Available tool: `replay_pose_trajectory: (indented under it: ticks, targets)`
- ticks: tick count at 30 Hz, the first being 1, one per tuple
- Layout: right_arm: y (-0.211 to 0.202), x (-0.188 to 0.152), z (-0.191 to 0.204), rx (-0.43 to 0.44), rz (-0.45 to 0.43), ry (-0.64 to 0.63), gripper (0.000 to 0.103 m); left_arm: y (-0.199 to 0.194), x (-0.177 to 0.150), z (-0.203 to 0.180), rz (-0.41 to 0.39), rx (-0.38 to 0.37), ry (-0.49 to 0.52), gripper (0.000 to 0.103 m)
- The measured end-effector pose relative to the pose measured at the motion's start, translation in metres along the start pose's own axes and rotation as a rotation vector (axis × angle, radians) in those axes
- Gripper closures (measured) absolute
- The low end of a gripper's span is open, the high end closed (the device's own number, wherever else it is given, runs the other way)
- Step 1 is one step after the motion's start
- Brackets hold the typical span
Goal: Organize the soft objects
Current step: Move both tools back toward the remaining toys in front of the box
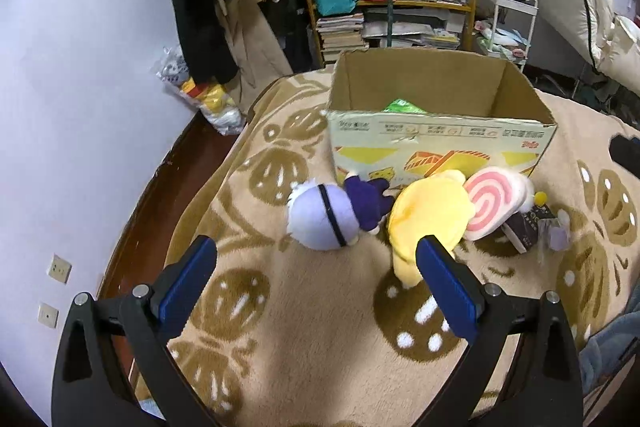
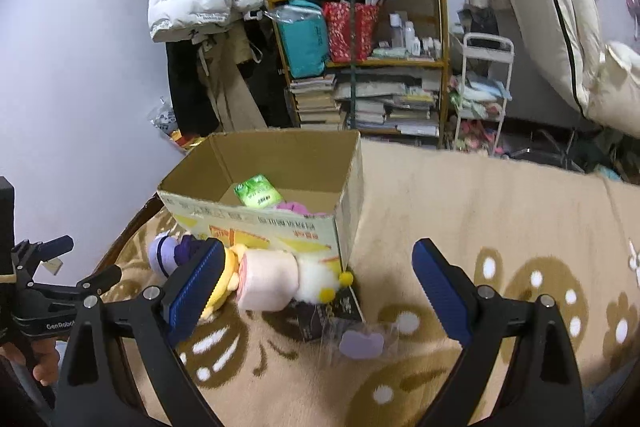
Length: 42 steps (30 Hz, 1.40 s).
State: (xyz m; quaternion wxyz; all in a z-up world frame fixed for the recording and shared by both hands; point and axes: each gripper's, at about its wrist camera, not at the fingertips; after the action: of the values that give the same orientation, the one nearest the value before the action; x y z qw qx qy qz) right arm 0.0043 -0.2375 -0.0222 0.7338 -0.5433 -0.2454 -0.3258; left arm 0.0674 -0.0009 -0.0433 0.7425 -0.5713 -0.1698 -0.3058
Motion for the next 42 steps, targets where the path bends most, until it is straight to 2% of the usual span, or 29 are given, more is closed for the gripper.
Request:
replay_pose_trajectory:
  ticks: [11,22,29,38,42]
  targets:
    - [0.016,-0.008,-0.003,-0.032,0.057,0.006,0.004,0.015,0.004,0.006,0.026,-0.014,-0.043,0.004]
    - [0.033,-0.006,-0.007,-0.021,0.075,0.013,0.004,0.031,0.007,-0.005,0.05,-0.034,-0.028,0.004]
    - [0.047,-0.004,-0.003,-0.002,0.09,-0.004,0.004,0.038,0.011,-0.017,0.053,-0.12,-0.045,0.004]
    - [0.062,0.0,-0.001,0.03,0.098,-0.008,0.004,0.044,0.014,-0.053,0.023,-0.174,0.036,0.004]
    - [0.07,0.002,-0.001,0.048,0.103,0.004,0.004,0.051,0.014,-0.065,0.039,-0.194,0.058,0.004]
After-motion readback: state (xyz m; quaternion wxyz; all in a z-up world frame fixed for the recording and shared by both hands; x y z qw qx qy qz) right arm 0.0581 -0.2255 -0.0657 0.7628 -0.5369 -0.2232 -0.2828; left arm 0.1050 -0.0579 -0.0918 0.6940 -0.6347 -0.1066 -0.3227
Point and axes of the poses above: each gripper's, at about its wrist camera, not at the fingertips, and y roughly the way its jaws point, z to its left, x to its top, and after that the axes turned 9 degrees about x, right-handed
